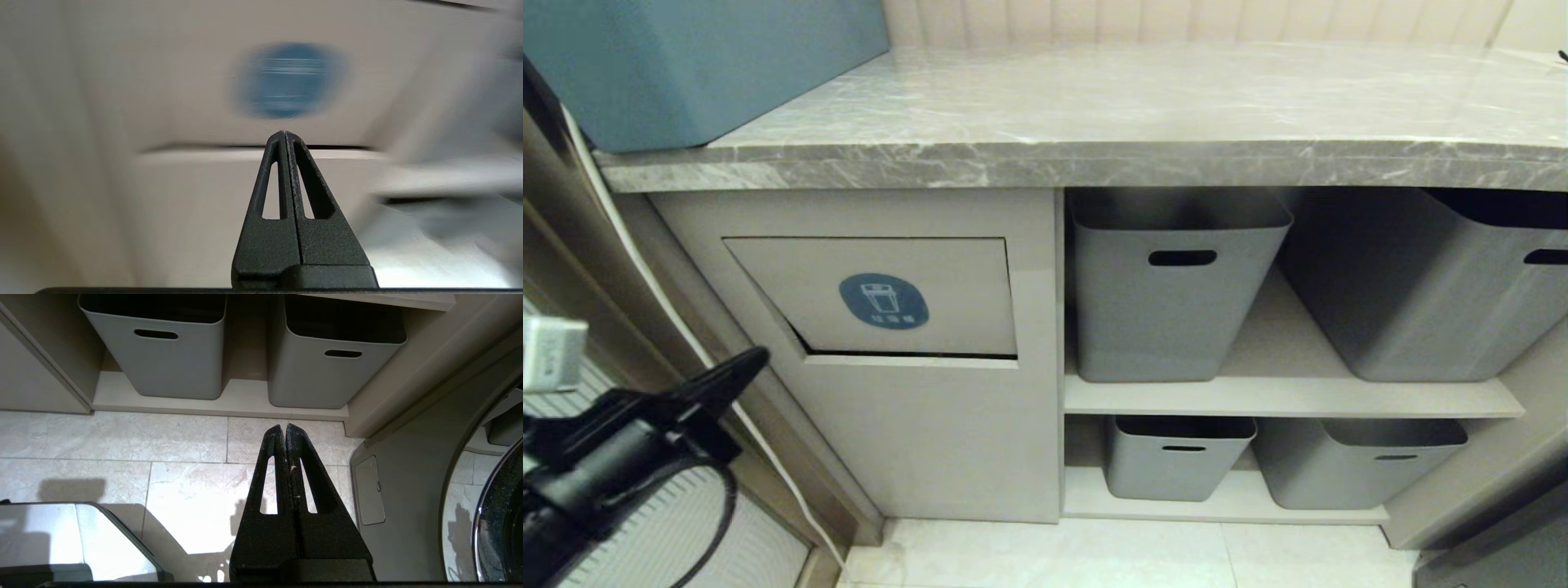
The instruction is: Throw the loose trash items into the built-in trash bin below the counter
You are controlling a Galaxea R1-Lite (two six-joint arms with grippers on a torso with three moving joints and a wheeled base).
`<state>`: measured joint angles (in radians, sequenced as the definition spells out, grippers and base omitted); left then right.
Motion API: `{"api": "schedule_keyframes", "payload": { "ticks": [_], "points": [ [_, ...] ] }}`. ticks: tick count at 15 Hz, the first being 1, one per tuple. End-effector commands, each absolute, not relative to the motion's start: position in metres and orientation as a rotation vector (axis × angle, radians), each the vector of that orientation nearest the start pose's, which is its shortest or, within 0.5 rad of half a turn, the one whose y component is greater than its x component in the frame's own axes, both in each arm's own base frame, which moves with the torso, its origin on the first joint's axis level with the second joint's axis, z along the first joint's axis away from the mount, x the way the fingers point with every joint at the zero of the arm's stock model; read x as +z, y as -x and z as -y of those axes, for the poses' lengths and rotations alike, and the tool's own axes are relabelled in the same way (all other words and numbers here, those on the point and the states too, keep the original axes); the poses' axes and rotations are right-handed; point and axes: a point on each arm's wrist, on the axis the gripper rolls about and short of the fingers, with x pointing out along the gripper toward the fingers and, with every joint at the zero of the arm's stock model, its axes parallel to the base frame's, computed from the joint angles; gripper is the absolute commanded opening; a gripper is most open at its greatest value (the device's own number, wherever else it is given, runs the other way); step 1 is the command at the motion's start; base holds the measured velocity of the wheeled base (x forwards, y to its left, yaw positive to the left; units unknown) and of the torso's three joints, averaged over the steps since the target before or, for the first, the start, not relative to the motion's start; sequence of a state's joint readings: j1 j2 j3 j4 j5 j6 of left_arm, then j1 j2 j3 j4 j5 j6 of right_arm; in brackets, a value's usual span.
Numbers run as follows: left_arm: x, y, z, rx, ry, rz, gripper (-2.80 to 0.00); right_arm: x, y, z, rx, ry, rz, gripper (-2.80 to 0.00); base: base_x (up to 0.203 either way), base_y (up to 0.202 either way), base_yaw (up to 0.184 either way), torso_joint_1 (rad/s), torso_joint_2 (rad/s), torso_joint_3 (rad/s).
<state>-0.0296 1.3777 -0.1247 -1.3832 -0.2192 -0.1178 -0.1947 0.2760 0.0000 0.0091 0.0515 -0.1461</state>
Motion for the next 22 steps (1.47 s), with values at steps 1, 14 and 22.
{"api": "schedule_keyframes", "payload": {
  "ticks": [1,14,22],
  "points": [
    [0.175,-0.124,-0.020,-0.016,0.080,0.226,-2.80,0.078,0.001,-0.002,-0.117,0.115,-0.295,-2.80,0.000,0.000,0.000,0.000,0.00,0.000],
    [0.081,0.004,0.002,0.218,-0.016,-0.367,-2.80,0.078,0.001,-0.001,-0.086,0.111,-0.294,-2.80,0.000,0.000,0.000,0.000,0.00,0.000],
    [0.081,0.005,0.001,-0.013,-0.072,-0.347,-2.80,0.078,0.008,-0.001,0.044,0.127,-0.205,-2.80,0.000,0.000,0.000,0.000,0.00,0.000]
  ]
}}
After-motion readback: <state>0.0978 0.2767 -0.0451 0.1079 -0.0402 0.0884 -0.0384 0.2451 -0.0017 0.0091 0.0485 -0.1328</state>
